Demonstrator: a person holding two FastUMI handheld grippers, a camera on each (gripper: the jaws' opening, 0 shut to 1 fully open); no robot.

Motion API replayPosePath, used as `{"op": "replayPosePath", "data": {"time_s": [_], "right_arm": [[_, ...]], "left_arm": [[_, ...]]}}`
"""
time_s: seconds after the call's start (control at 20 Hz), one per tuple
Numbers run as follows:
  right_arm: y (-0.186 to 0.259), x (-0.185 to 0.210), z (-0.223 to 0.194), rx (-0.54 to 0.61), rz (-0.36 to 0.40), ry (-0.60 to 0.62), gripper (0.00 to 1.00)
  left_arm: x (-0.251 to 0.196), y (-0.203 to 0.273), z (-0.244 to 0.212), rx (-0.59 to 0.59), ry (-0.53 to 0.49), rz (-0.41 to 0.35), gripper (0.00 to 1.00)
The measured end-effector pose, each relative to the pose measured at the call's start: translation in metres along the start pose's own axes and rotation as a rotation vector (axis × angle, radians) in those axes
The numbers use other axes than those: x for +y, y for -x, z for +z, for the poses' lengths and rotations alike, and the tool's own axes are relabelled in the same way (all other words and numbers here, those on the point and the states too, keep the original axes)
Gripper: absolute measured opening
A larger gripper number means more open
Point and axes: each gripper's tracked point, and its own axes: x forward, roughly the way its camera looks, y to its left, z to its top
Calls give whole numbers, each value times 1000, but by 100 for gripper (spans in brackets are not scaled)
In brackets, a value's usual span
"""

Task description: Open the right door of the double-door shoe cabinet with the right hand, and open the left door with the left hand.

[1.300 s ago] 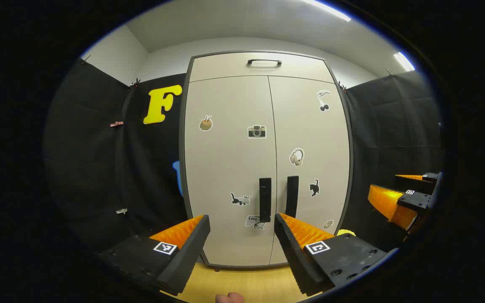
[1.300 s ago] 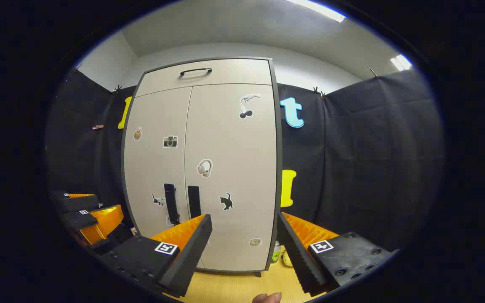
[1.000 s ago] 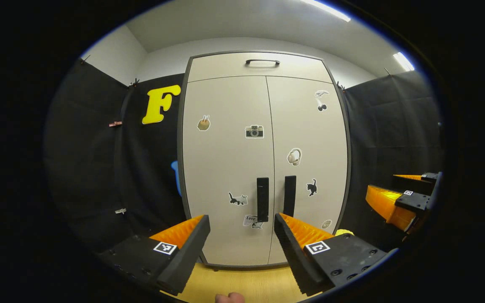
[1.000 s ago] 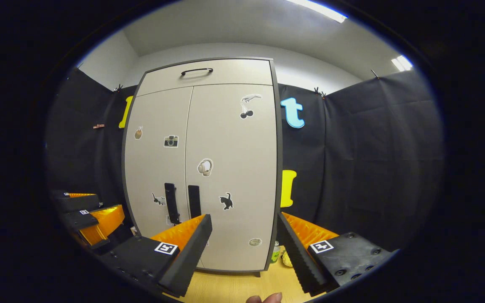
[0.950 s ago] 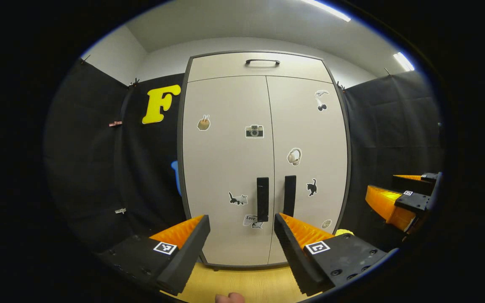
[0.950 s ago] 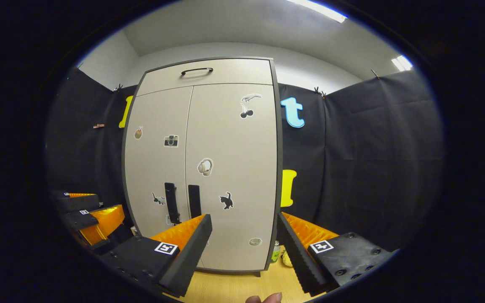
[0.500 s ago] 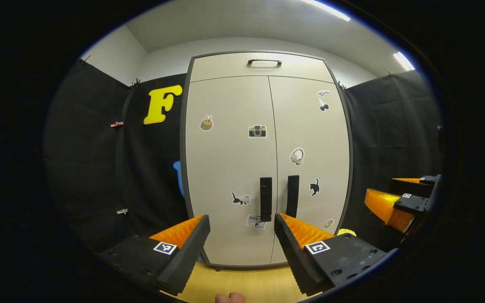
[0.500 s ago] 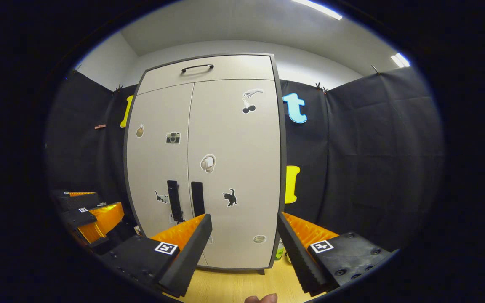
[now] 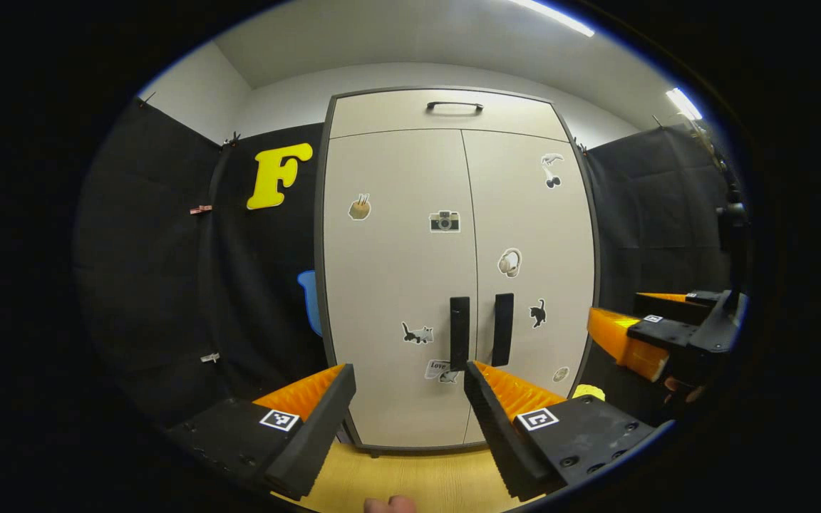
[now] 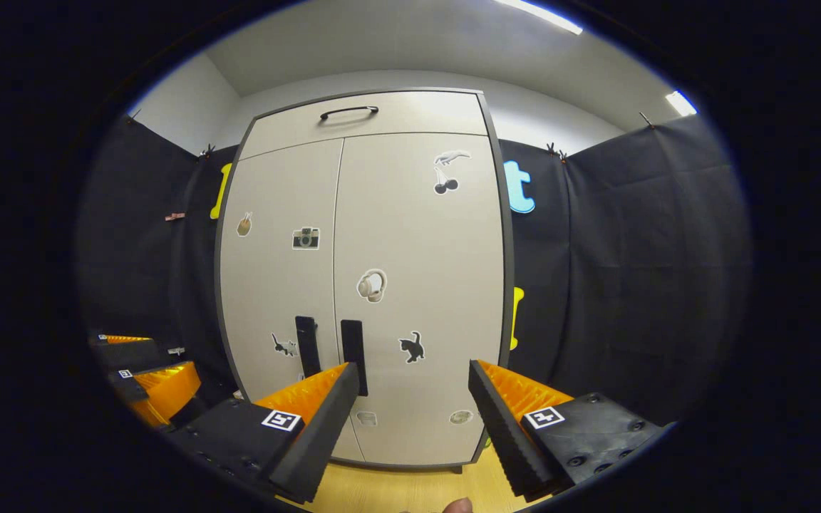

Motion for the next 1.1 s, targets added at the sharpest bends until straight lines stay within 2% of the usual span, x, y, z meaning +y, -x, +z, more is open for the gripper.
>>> {"op": "replayPosePath", "data": {"time_s": [0.35, 0.85, 1.05, 1.1], "right_arm": [[-62, 51, -21, 12, 71, -50, 98], [-138, 73, -70, 56, 21, 0, 97], [-157, 77, -86, 96, 20, -43, 76], [-160, 78, -86, 87, 19, -30, 52]], "left_arm": [[24, 0, -14, 20, 8, 15, 95], [50, -7, -18, 26, 31, 31, 95], [59, -9, -20, 27, 33, 36, 95], [60, -9, -21, 29, 35, 37, 95]]}}
